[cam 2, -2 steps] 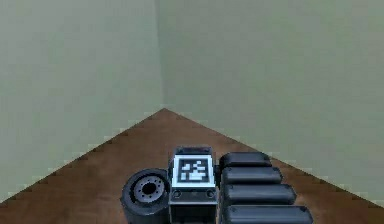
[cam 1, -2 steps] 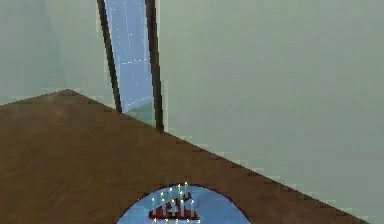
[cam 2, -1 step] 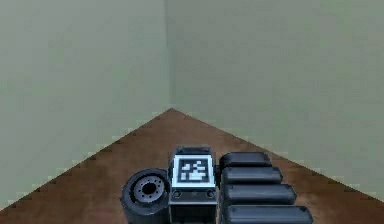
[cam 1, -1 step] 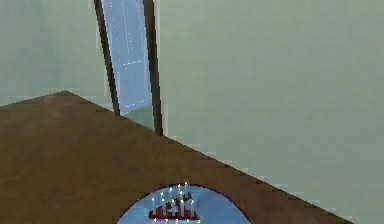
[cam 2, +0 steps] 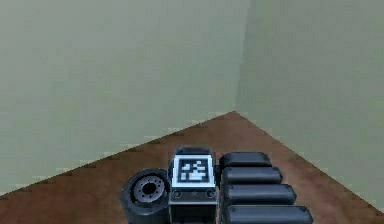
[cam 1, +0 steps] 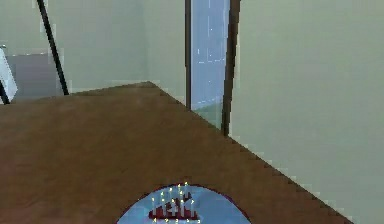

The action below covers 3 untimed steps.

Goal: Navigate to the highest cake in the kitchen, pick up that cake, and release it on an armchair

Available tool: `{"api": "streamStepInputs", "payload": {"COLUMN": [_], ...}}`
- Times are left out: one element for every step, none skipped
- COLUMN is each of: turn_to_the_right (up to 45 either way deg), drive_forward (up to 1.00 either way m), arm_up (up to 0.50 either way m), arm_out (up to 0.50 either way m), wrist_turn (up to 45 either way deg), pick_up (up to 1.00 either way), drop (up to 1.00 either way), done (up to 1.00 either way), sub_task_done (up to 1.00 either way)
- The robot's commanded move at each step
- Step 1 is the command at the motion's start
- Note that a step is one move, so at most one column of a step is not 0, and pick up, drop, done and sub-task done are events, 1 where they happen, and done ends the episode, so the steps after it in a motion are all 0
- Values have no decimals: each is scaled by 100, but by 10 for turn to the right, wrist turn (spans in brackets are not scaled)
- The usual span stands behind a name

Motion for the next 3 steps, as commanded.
{"api": "streamStepInputs", "payload": {"turn_to_the_right": [0, 0, -60], "drive_forward": [100, 100, 0], "arm_up": [0, 0, 0], "arm_out": [0, 0, 0], "wrist_turn": [0, 0, 0], "pick_up": [0, 0, 0], "drop": [0, 0, 0], "done": [0, 0, 0], "sub_task_done": [0, 0, 0]}}
